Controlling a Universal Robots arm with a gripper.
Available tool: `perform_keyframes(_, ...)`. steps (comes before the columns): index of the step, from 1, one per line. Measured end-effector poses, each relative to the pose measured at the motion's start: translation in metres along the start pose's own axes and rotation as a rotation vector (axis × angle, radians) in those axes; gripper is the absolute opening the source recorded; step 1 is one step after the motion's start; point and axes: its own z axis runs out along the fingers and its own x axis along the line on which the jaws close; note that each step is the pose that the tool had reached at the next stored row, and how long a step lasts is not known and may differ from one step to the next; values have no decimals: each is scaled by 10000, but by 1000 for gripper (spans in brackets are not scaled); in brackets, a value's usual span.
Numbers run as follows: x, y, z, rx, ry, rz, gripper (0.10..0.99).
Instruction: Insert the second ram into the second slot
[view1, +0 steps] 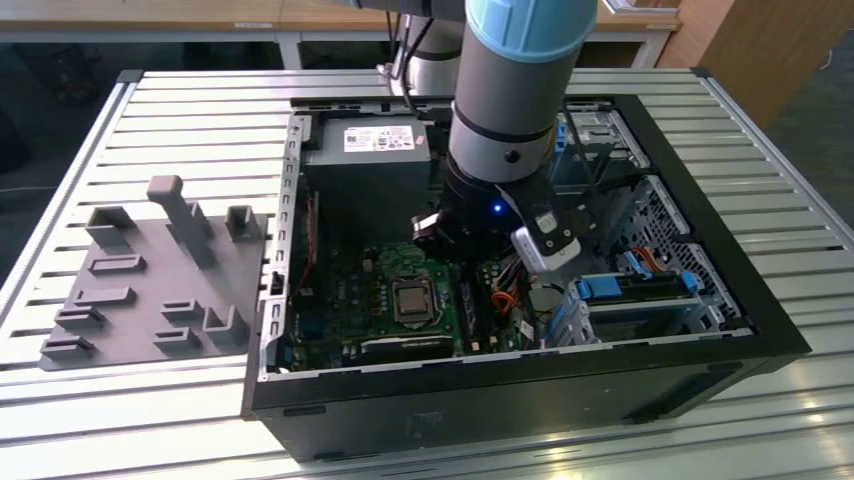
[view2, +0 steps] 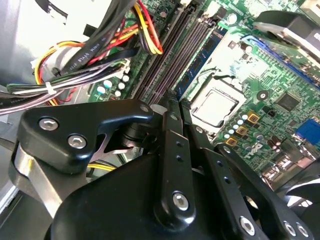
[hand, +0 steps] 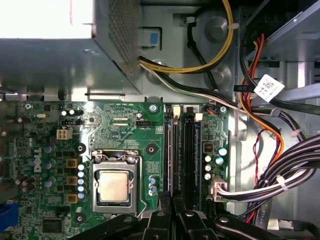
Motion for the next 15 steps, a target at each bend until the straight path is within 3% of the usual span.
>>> perform_keyframes(15,-35,0,96,-44,4,-69,137)
